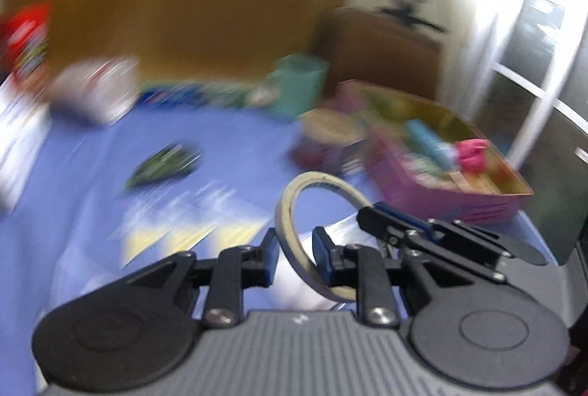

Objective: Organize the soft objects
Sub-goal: 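Carry the tape roll into the pink tin box and open the right tool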

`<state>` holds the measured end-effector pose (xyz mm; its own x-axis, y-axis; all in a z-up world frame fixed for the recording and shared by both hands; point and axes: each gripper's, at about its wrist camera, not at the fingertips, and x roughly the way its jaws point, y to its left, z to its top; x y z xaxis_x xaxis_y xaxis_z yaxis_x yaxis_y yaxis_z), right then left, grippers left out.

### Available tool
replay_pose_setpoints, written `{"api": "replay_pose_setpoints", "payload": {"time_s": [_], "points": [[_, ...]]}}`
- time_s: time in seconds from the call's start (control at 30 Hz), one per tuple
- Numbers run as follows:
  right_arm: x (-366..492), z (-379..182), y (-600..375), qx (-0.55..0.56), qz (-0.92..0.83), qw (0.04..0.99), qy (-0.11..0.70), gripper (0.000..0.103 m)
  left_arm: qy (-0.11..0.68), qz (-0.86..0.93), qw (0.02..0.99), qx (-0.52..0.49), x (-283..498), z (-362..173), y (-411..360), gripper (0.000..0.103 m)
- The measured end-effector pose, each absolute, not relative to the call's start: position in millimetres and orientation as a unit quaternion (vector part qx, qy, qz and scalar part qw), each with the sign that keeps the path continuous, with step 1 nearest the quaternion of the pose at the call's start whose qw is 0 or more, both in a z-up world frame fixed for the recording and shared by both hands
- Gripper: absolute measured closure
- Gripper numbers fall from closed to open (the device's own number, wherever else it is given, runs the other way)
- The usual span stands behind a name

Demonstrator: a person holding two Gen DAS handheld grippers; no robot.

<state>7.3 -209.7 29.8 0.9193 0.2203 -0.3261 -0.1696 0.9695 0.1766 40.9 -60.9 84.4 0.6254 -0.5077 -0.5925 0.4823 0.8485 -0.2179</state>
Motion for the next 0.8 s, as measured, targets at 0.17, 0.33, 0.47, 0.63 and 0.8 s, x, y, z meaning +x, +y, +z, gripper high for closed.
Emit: {"api": "replay_pose_setpoints", "payload": {"time_s": [0.17,0.33,0.47,0.63,0.8], "points": [[8,43,-288,0.084,0.011,0.987,0.137,0.091,0.298,-0.339,0.892,0.026,58,103,-163,0.08],[20,46,-349,0.082,-0.063,0.987,0.127,0.091,0.285,-0.356,0.889,0.04,75,94,-240,0.075],[42,36,-376,0.077,-0.097,0.981,0.147,0.088,0.297,-0.334,0.894,0.039,91,79,-263,0.07],[48,28,-385,0.086,-0.1,0.979,0.158,0.087,0.298,-0.322,0.898,0.031,91,76,-240,0.069],[36,40,-364,0.093,-0.072,0.983,0.138,0.086,0.272,-0.286,0.918,0.032,81,84,-177,0.059]]}}
